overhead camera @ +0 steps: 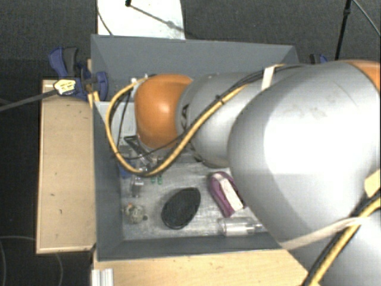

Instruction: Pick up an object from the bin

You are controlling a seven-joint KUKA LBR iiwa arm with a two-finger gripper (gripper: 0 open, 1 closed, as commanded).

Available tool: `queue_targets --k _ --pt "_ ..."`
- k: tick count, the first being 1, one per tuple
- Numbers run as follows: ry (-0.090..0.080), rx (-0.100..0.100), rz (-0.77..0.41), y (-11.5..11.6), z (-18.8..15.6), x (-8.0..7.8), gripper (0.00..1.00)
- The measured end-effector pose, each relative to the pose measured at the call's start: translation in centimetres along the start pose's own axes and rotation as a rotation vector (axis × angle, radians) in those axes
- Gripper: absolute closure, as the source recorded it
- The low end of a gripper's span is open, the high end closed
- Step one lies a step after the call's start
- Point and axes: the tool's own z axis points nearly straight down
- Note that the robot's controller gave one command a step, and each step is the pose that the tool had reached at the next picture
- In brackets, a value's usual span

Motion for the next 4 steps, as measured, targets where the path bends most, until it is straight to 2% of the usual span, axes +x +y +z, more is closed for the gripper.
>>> queue_targets --k 1,2,3,4 --pt "0.018 0.002 -0.154 -1.5 -11.5 -1.9 0.00" --pt "0.013 -0.001 -0.301 -0.2 -1.8 -0.7 0.00" --pt "-0.002 -0.005 -0.344 -0.4 -1.5 -1.8 0.00" --pt "0.029 0.002 -0.383 -0.3 1.0 -1.0 0.00"
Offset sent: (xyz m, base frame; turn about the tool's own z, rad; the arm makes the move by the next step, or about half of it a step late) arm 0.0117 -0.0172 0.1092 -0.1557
